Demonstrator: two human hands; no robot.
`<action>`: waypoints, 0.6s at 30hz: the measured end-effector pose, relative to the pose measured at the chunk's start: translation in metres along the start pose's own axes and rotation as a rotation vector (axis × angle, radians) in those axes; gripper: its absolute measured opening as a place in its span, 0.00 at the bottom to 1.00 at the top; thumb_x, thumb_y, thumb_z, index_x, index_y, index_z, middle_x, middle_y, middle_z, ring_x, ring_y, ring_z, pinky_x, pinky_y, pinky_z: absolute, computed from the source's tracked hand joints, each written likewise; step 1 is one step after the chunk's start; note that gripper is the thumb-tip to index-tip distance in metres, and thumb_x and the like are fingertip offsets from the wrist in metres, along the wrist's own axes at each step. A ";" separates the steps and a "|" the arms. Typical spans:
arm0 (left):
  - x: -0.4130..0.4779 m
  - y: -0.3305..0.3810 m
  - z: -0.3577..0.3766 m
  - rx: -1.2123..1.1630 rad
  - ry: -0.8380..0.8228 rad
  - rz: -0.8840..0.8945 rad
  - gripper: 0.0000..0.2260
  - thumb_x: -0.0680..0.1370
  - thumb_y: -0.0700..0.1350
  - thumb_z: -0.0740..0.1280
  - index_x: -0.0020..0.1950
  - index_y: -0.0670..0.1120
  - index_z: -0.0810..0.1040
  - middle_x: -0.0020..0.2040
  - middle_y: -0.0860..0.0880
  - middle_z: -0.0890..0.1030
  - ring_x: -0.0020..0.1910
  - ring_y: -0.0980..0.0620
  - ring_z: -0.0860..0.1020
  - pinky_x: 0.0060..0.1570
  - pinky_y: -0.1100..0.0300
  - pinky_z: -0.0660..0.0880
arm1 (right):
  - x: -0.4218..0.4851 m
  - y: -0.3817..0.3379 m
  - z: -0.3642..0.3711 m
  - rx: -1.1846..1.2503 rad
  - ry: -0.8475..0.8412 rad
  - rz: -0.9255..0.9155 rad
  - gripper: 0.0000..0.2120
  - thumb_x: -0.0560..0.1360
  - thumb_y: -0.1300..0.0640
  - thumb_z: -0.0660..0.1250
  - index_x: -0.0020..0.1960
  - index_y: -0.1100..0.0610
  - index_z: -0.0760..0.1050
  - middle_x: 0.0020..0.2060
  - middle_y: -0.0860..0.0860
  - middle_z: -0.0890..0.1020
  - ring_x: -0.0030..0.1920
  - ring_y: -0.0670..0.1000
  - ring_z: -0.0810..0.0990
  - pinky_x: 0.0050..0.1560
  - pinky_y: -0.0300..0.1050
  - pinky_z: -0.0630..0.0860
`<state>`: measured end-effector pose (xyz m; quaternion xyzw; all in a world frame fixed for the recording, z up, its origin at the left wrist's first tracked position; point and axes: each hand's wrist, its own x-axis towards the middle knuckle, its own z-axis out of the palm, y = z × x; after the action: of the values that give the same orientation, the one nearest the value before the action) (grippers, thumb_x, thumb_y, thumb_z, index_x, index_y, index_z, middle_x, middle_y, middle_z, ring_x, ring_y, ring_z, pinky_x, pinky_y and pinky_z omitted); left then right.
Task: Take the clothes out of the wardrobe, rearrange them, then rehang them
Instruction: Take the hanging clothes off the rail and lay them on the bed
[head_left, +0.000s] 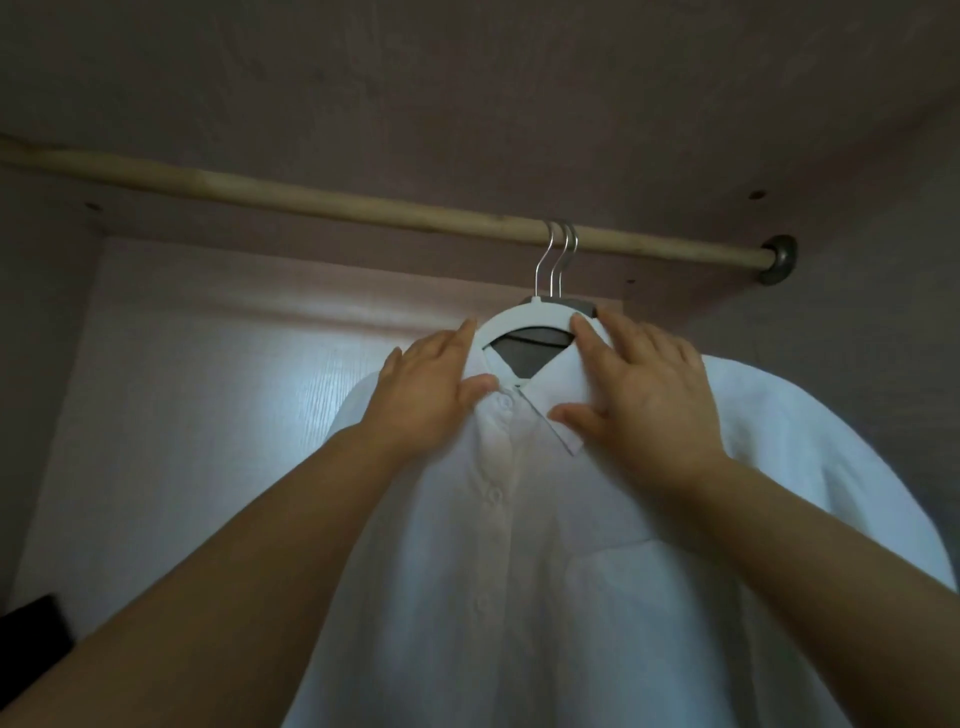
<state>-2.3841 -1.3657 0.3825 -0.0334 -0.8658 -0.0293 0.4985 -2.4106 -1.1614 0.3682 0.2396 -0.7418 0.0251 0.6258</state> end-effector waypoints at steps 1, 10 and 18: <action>0.000 0.001 0.003 0.003 -0.002 0.000 0.33 0.78 0.59 0.58 0.77 0.49 0.48 0.75 0.47 0.60 0.73 0.47 0.59 0.71 0.47 0.55 | 0.000 0.002 0.004 -0.024 0.039 -0.015 0.38 0.65 0.40 0.72 0.70 0.55 0.67 0.68 0.57 0.71 0.63 0.61 0.71 0.61 0.54 0.67; 0.001 0.011 0.009 -0.013 0.177 -0.030 0.37 0.73 0.61 0.65 0.76 0.52 0.53 0.69 0.47 0.67 0.68 0.48 0.63 0.64 0.52 0.57 | 0.022 0.025 -0.006 -0.042 0.217 -0.127 0.34 0.61 0.45 0.77 0.62 0.59 0.76 0.52 0.59 0.81 0.47 0.62 0.79 0.46 0.51 0.72; -0.019 0.024 -0.039 -0.082 0.378 -0.037 0.34 0.72 0.59 0.67 0.75 0.55 0.59 0.65 0.46 0.70 0.65 0.47 0.64 0.61 0.54 0.56 | 0.026 0.019 -0.048 0.049 0.159 -0.003 0.37 0.68 0.40 0.70 0.70 0.59 0.66 0.61 0.59 0.76 0.59 0.62 0.71 0.56 0.53 0.65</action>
<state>-2.3395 -1.3454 0.3862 -0.0318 -0.7553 -0.0794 0.6498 -2.3767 -1.1369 0.4079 0.2535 -0.6886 0.0613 0.6766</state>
